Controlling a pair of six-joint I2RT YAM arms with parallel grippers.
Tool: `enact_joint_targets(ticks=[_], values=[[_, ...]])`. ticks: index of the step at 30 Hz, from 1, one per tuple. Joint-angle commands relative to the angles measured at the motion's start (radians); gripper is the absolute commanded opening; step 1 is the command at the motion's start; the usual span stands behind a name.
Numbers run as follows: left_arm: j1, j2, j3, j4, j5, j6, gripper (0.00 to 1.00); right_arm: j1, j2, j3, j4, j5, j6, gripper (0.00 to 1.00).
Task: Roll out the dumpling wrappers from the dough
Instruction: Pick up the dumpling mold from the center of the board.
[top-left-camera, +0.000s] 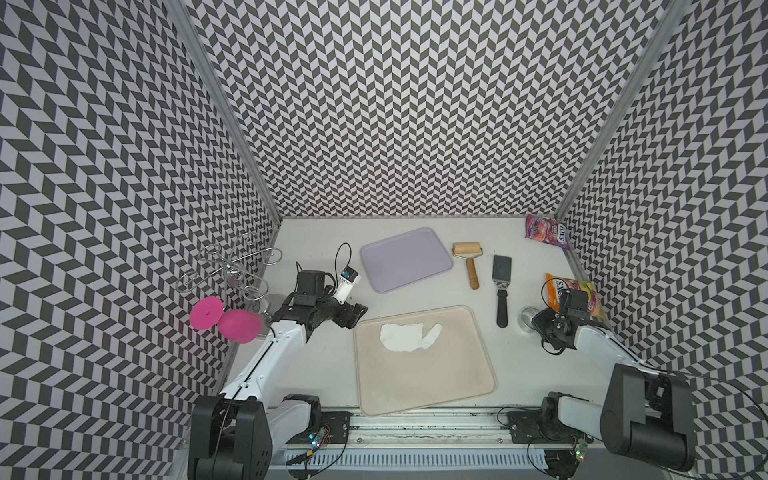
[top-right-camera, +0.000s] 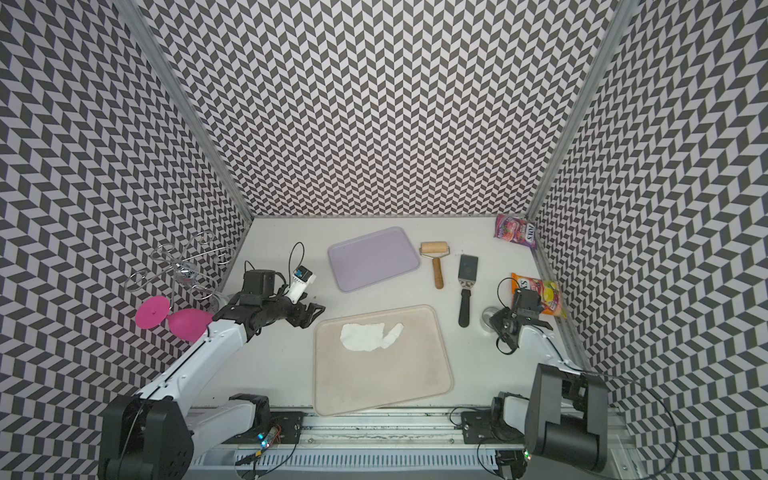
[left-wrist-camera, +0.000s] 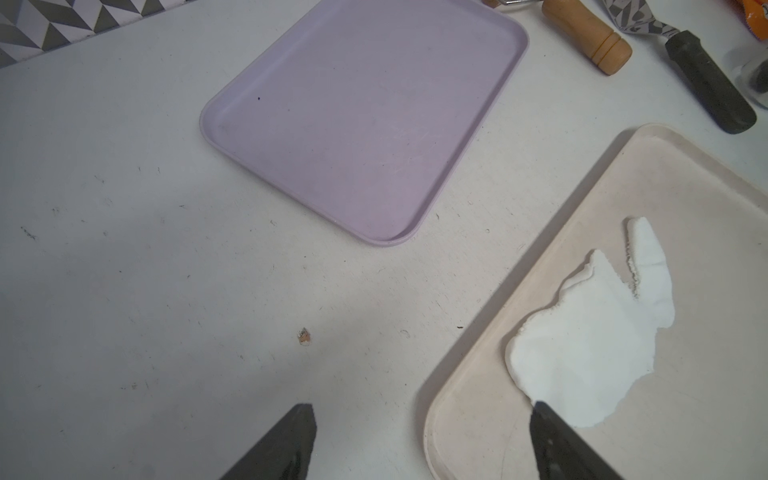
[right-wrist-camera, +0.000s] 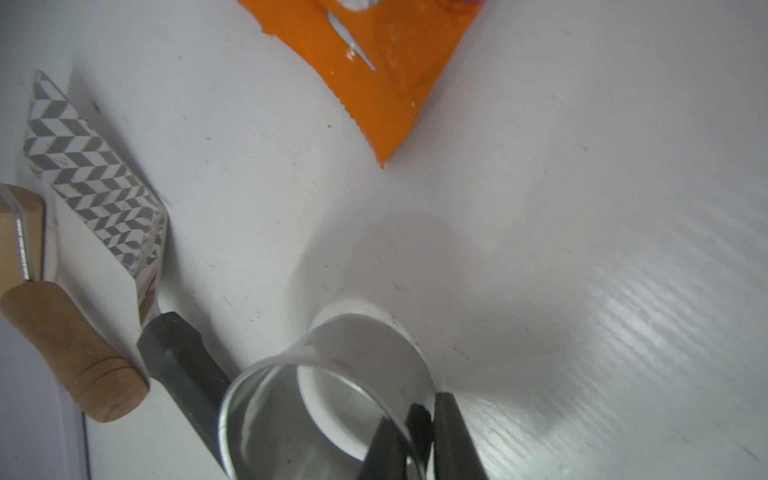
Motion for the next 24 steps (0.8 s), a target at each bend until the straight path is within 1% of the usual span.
enact_joint_targets(ticks=[1, 2, 7, 9, 11, 13, 15, 17, 20, 23, 24], values=[[0.003, 0.005, 0.012, -0.006, 0.014, 0.011, 0.83, -0.005, -0.045, 0.020, 0.017, -0.005, -0.032, 0.04], [0.004, 0.005, 0.010, -0.006, 0.012, 0.011, 0.83, -0.005, -0.065, 0.028, 0.011, -0.006, -0.036, 0.00], [0.003, 0.010, 0.009, -0.005, 0.011, 0.011, 0.83, -0.004, -0.175, 0.087, -0.022, -0.018, -0.069, 0.00], [0.003, 0.011, 0.010, -0.005, 0.012, 0.011, 0.83, -0.002, -0.228, 0.118, -0.018, -0.069, -0.101, 0.00], [0.004, 0.016, 0.009, -0.005, 0.009, 0.011, 0.83, 0.004, -0.284, 0.150, 0.009, -0.164, -0.138, 0.00], [0.002, 0.017, 0.010, -0.005, 0.009, 0.011, 0.83, 0.046, -0.307, 0.188, 0.042, -0.244, -0.165, 0.00], [0.002, 0.018, 0.011, -0.005, 0.008, 0.011, 0.83, 0.160, -0.276, 0.269, 0.020, -0.244, -0.200, 0.00], [0.002, 0.018, 0.011, -0.003, 0.003, 0.009, 0.83, 0.335, -0.213, 0.363, -0.030, -0.161, -0.242, 0.00], [0.002, 0.018, 0.012, 0.001, -0.014, 0.000, 0.83, 0.616, -0.068, 0.504, -0.100, -0.086, -0.310, 0.00], [0.003, 0.018, 0.012, 0.006, -0.047, -0.014, 0.83, 0.820, 0.088, 0.593, -0.154, -0.037, -0.354, 0.00], [0.005, 0.017, 0.011, 0.010, -0.060, -0.020, 0.83, 0.873, 0.133, 0.616, -0.169, -0.016, -0.367, 0.00]])
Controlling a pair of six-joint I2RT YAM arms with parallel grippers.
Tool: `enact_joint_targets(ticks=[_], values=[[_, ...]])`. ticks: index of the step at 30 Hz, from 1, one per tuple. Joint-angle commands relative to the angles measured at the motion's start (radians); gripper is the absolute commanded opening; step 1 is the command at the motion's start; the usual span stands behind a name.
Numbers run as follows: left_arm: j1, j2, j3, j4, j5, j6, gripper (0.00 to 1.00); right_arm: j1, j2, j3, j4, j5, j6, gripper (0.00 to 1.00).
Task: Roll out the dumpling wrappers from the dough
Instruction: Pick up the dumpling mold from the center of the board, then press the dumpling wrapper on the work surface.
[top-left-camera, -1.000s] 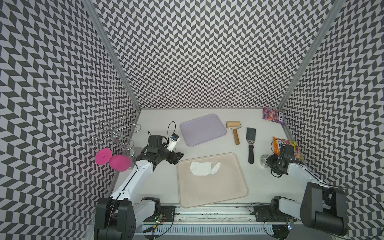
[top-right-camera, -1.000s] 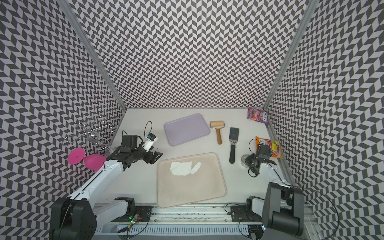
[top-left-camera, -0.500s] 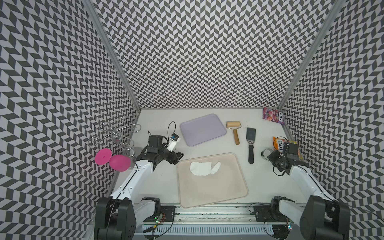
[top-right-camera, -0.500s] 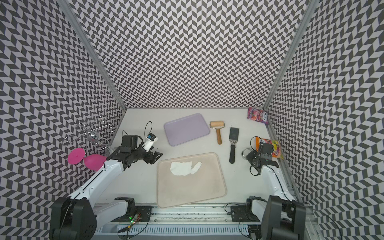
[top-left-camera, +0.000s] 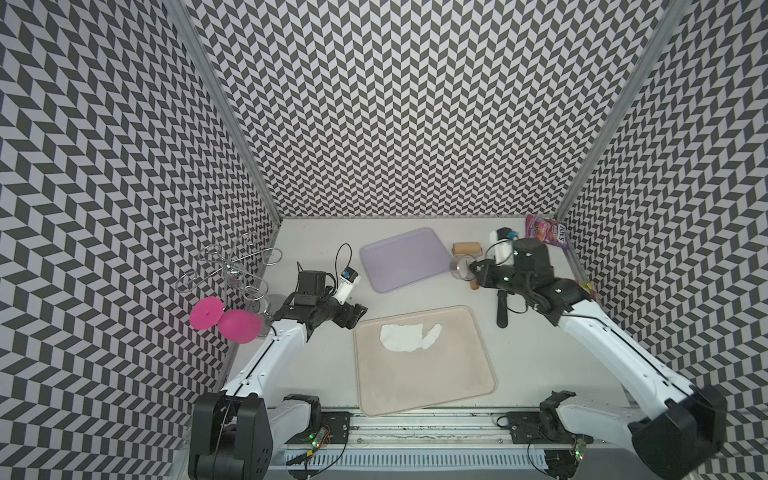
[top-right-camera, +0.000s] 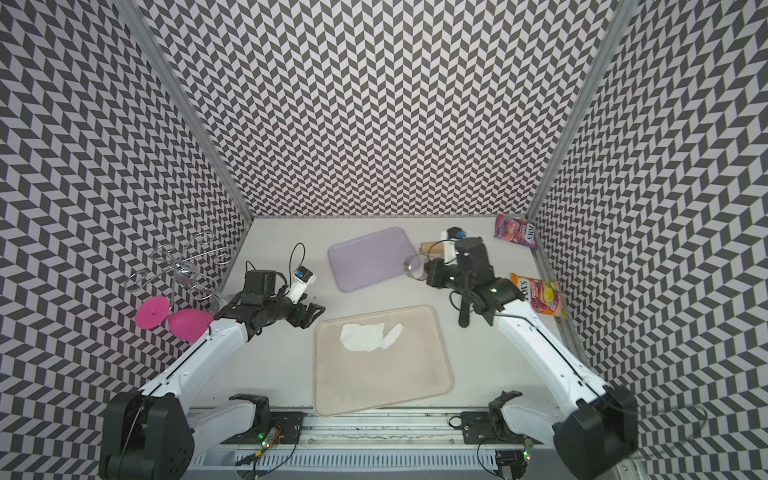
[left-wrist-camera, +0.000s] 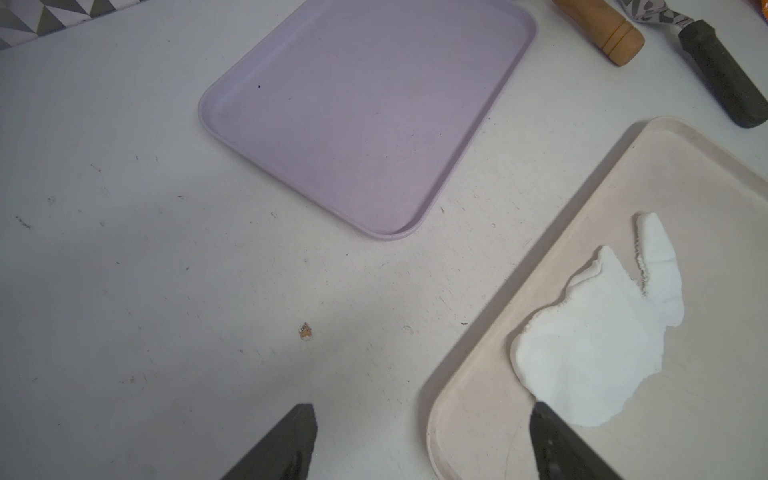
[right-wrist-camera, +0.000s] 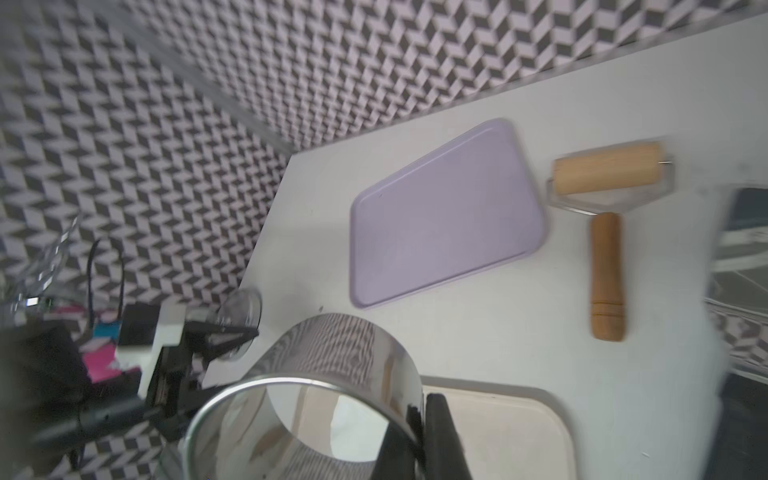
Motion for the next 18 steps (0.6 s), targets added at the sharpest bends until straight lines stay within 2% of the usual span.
enact_joint_targets(ticks=[1, 4, 7, 12, 18], values=[[0.005, -0.001, 0.009, 0.015, -0.052, -0.021, 0.83, 0.165, 0.146, 0.062, -0.114, 0.092, -0.098, 0.00], [0.009, 0.001, 0.006, 0.033, -0.101, -0.039, 0.83, 0.273, 0.301, 0.140, -0.174, 0.138, -0.135, 0.00], [0.018, 0.004, 0.007, 0.037, -0.122, -0.047, 0.83, 0.331, 0.405, 0.184, -0.197, 0.180, -0.149, 0.00], [0.030, 0.008, 0.007, 0.040, -0.122, -0.050, 0.83, 0.376, 0.496, 0.223, -0.207, 0.169, -0.165, 0.00], [0.029, 0.015, 0.006, 0.038, -0.107, -0.046, 0.83, 0.429, 0.576, 0.268, -0.256, 0.217, -0.174, 0.00]])
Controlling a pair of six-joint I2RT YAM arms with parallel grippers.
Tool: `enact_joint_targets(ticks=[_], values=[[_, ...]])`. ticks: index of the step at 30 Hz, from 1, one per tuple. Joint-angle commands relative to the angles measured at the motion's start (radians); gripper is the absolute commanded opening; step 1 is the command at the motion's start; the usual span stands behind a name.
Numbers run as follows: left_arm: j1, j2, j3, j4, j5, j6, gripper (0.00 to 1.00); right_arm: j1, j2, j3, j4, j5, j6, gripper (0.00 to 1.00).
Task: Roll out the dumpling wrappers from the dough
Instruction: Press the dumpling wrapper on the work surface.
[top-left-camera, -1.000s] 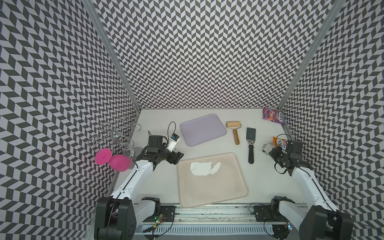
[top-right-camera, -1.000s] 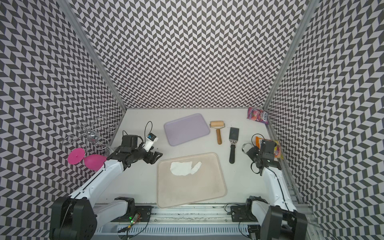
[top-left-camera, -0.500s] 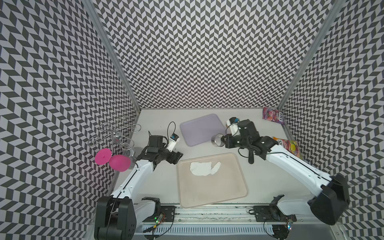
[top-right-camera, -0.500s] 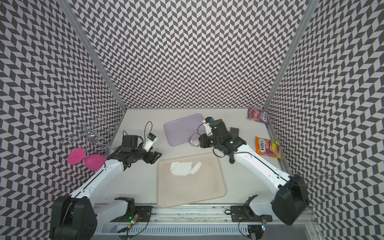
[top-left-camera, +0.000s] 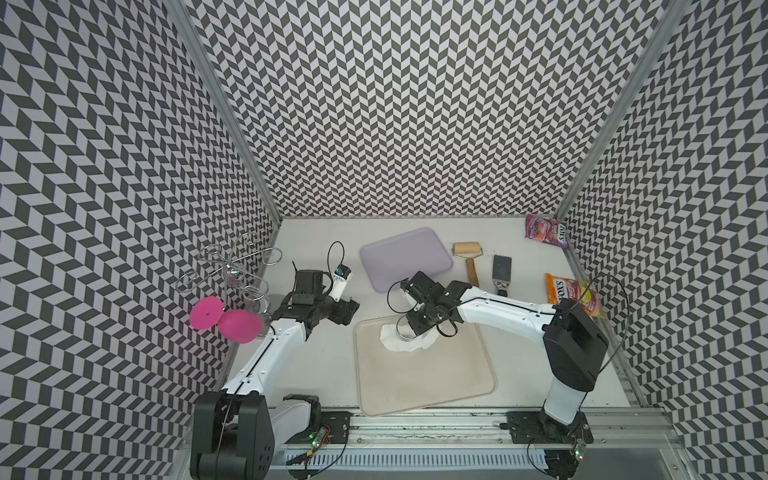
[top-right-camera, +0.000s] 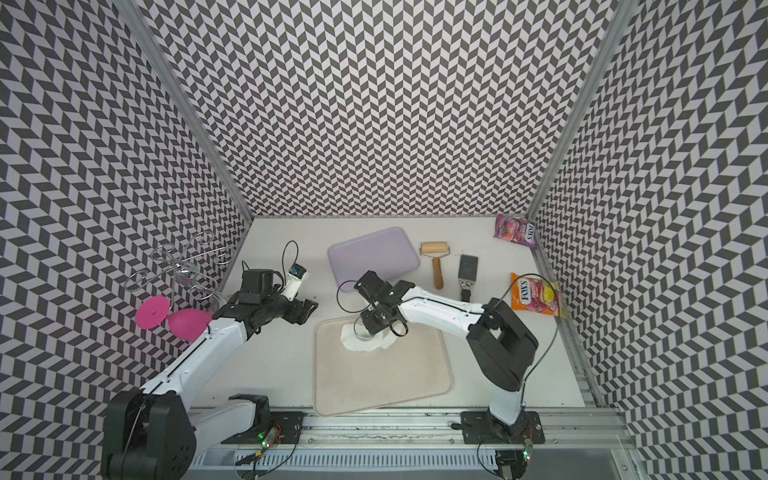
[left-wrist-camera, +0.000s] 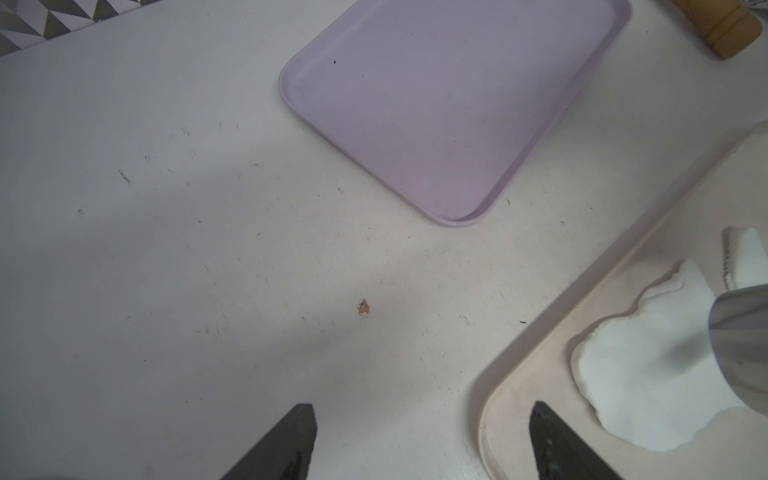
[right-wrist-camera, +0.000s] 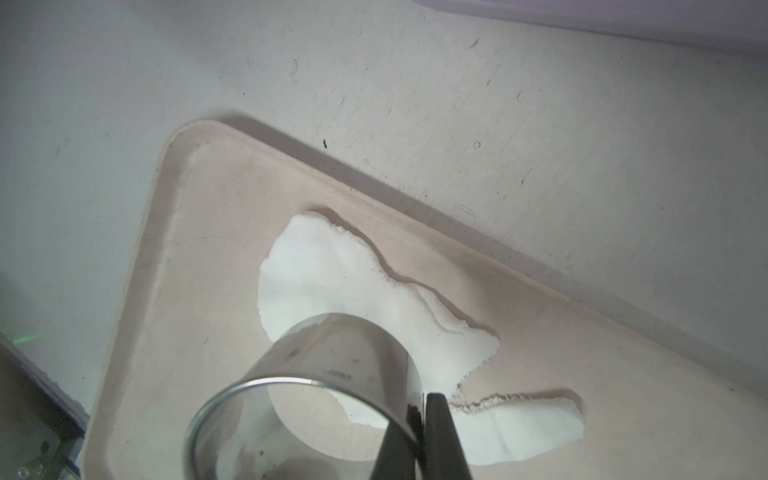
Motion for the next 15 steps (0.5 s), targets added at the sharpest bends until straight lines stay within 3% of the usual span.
enact_joint_targets(ticks=[1, 15], values=[[0.005, 0.006, 0.004, 0.017, 0.006, 0.000, 0.83, 0.036, 0.039, 0.040, -0.024, 0.054, -0.016, 0.00], [0.006, 0.007, 0.005, 0.015, 0.009, 0.004, 0.82, 0.077, 0.123, 0.108, -0.074, 0.146, 0.003, 0.00]])
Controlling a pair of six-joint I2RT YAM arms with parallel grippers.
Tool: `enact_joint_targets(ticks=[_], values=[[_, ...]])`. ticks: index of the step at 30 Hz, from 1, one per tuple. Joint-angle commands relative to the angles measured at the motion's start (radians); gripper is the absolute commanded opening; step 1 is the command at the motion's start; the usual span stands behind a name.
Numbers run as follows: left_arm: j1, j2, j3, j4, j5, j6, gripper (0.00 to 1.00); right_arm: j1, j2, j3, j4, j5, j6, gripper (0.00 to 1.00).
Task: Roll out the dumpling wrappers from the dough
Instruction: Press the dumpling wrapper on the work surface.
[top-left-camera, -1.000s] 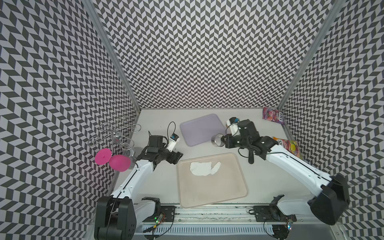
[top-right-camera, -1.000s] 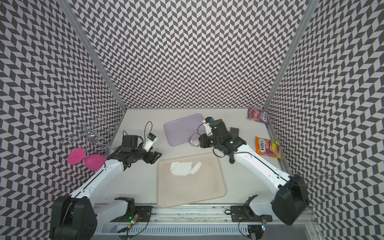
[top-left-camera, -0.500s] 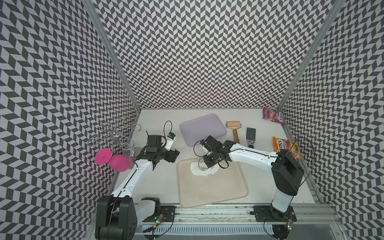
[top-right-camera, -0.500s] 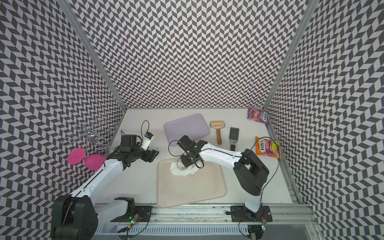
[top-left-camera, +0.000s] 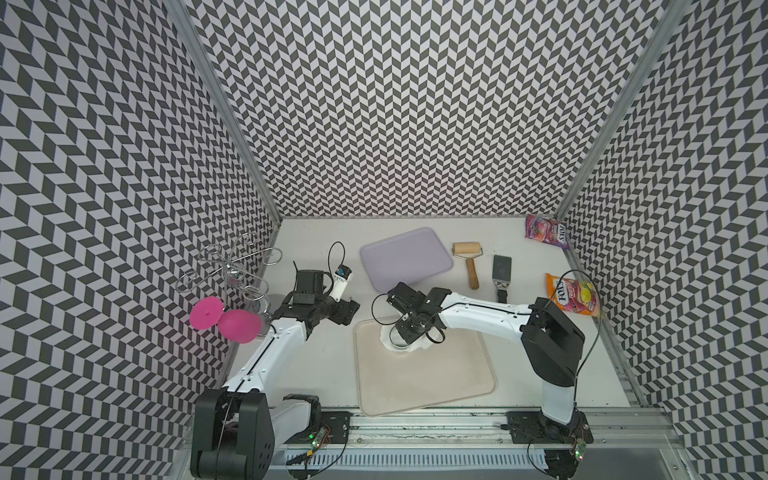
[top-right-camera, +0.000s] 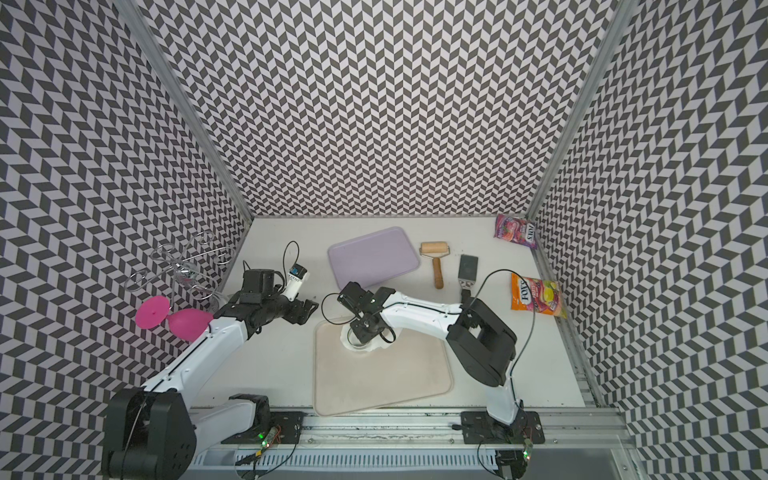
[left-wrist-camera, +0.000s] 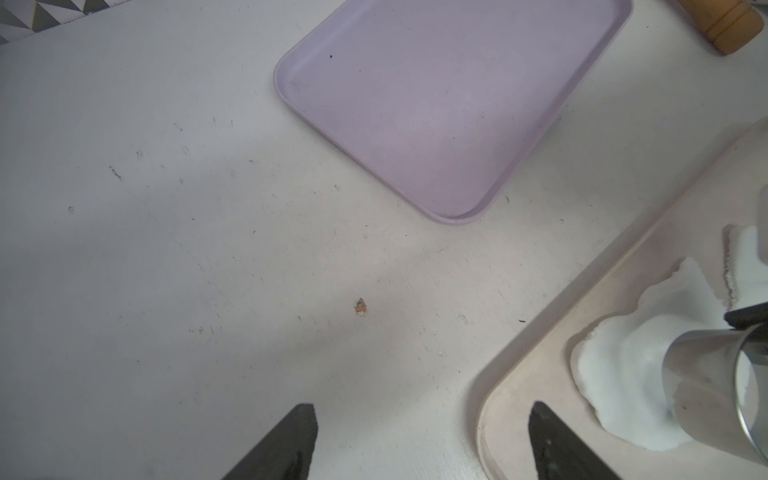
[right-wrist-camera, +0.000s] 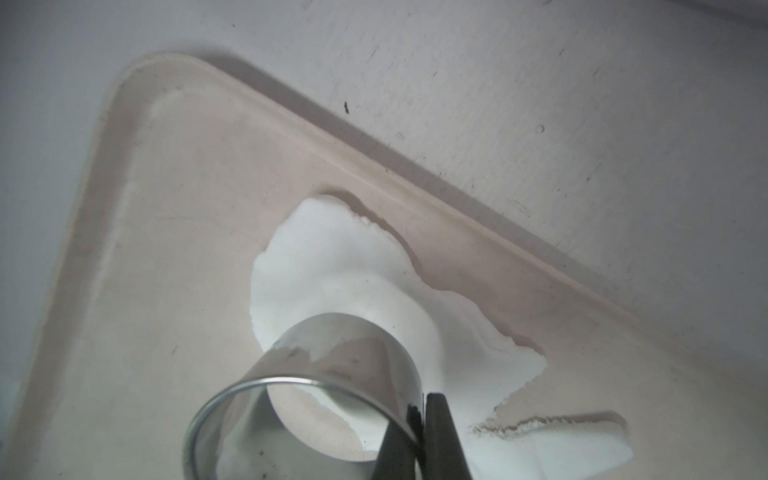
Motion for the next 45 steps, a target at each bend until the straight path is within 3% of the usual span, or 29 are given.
enact_joint_targets(ticks=[1, 11, 15, 22, 26, 30, 37, 45], values=[[0.004, -0.001, 0.006, 0.015, 0.009, 0.003, 0.82, 0.005, 0.021, 0.030, -0.015, 0.053, 0.005, 0.00], [0.005, -0.001, 0.007, 0.013, 0.013, 0.006, 0.82, 0.005, 0.045, 0.043, -0.015, 0.053, -0.001, 0.00], [0.006, 0.002, 0.007, 0.012, 0.016, 0.005, 0.82, 0.005, 0.043, 0.046, -0.019, 0.054, -0.002, 0.22], [0.004, 0.008, 0.014, 0.010, 0.019, 0.014, 0.83, -0.001, -0.008, 0.073, -0.045, 0.068, 0.005, 0.48], [0.002, 0.028, 0.060, -0.028, 0.023, 0.047, 0.82, -0.055, -0.090, 0.054, -0.030, -0.004, 0.006, 0.48], [-0.015, 0.045, 0.113, -0.092, 0.094, 0.090, 0.80, -0.159, -0.218, -0.064, 0.061, -0.211, -0.006, 0.42], [-0.182, 0.105, 0.165, -0.224, 0.128, 0.166, 0.73, -0.268, -0.326, -0.276, 0.227, -0.508, 0.011, 0.37], [-0.323, 0.208, 0.195, -0.294, 0.169, 0.191, 0.53, -0.273, -0.318, -0.339, 0.295, -0.588, 0.029, 0.37]])
